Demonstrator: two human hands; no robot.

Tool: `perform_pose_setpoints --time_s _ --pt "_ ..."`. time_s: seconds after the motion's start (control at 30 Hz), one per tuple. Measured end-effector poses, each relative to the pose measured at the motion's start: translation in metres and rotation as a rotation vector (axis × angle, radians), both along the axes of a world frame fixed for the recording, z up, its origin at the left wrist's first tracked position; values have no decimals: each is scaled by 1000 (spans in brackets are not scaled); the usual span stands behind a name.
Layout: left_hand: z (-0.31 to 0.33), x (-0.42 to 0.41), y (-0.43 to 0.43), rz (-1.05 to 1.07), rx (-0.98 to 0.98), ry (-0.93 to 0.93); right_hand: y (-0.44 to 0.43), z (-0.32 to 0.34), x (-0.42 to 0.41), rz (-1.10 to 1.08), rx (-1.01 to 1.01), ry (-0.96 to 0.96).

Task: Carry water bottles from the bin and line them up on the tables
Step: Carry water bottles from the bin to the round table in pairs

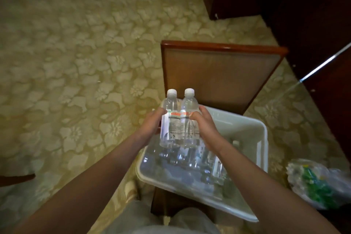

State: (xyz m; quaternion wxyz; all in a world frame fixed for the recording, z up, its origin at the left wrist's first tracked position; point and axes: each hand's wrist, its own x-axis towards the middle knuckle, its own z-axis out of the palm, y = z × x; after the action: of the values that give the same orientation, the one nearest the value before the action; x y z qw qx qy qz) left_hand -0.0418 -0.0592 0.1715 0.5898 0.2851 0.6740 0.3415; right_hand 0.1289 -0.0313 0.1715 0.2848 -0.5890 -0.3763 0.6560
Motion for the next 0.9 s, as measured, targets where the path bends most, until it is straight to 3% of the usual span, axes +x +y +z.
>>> perform_pose_setpoints --time_s 0.57,0.9 --pt "74 -251 -45 -133 212 -31 -32 60 -242 113 78 65" --pt "93 -411 -76 14 216 -8 -37 84 -398 335 63 38"
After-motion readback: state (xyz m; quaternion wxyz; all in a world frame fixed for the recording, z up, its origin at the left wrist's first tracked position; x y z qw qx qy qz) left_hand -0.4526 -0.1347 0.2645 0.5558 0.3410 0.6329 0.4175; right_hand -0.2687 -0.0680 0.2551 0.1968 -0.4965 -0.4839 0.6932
